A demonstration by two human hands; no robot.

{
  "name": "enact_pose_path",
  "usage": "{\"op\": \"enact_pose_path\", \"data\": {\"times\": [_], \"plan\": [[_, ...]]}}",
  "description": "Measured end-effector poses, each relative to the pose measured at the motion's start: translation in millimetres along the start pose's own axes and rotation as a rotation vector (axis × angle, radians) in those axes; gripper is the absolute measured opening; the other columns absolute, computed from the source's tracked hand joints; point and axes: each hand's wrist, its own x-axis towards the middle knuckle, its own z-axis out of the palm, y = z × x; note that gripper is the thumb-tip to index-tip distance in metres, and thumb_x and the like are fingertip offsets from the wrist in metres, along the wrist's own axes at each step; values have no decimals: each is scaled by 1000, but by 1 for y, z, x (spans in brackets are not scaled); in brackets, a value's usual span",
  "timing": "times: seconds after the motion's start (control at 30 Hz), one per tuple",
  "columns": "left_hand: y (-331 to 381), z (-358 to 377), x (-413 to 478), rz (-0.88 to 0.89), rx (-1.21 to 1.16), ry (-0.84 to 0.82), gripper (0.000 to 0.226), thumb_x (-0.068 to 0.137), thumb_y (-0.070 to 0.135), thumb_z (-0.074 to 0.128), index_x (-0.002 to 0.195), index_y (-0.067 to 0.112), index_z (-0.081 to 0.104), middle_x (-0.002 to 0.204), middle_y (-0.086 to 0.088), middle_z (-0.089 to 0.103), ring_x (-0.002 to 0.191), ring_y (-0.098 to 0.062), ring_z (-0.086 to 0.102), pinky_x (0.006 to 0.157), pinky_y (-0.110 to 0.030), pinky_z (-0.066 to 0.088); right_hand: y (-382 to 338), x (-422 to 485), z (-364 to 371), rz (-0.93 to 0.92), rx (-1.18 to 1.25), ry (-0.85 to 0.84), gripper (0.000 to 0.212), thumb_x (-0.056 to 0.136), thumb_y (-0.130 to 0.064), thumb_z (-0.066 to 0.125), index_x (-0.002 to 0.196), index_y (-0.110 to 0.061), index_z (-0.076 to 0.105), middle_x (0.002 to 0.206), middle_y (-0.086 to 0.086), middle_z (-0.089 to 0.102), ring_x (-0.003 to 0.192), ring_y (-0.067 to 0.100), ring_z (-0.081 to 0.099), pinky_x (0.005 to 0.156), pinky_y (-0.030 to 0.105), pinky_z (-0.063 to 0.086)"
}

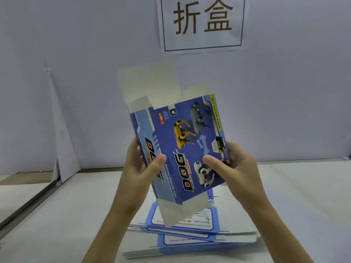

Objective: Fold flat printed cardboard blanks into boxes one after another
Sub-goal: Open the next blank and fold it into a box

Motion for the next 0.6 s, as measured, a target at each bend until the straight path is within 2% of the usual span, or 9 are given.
{"op": "enact_pose_path", "data": {"times": [0.07,0.13,0.2,0.27,0.33,0.43,0.5,0.6], "plan": [[-2,5,-1,-30,74,-47,89,62,49,80,138,34,35,115,14,66,104,-8,66,72,-24,58,1,0,2,-13,-1,0,37,77,-26,73,110,-15,60,92,2,74,74,24,73,55,38,60],[-4,1,-1,-13,115,-48,85,60,35,83,132,31,38,112,12,67,102,-10,66,81,-30,58,2,0,3,23,77,-31,27,87,-37,64,107,-18,62,99,0,73,90,21,72,63,33,59],[-4,-6,-3,40,175,-105,86,57,26,86,128,34,38,117,9,64,108,-15,64,84,-34,58,1,4,-3,132,275,-54,45,90,-54,43,102,-18,67,101,1,73,96,16,69,80,31,53],[-1,-10,-5,128,323,-211,90,57,29,85,130,36,33,124,15,57,116,-13,58,85,-21,53,-2,5,-9,226,450,-115,63,86,-67,32,110,-19,65,97,-1,71,91,13,66,91,35,45],[2,-9,-8,179,450,-253,93,60,28,87,133,31,30,128,16,53,119,-9,55,83,-10,49,-4,6,-13,289,509,-187,71,79,-71,37,124,-21,59,98,-4,69,87,10,65,94,38,41],[3,-6,-9,198,502,-267,89,62,18,88,132,22,34,126,12,55,116,-5,54,80,-5,46,-4,7,-12,371,580,-258,80,66,-76,55,130,-28,59,127,3,61,115,21,56,111,49,32],[4,-5,-9,226,523,-294,81,62,12,86,127,21,38,122,25,53,113,4,53,75,-1,44,-6,7,-14,396,675,-288,79,61,-75,66,122,-26,66,127,9,58,115,29,50,112,56,27],[5,-3,-10,239,519,-316,76,60,21,81,121,27,38,115,47,44,112,15,48,69,1,44,-6,5,-20,420,781,-287,63,63,-66,71,112,-26,71,120,6,66,114,28,58,106,57,32]]}}
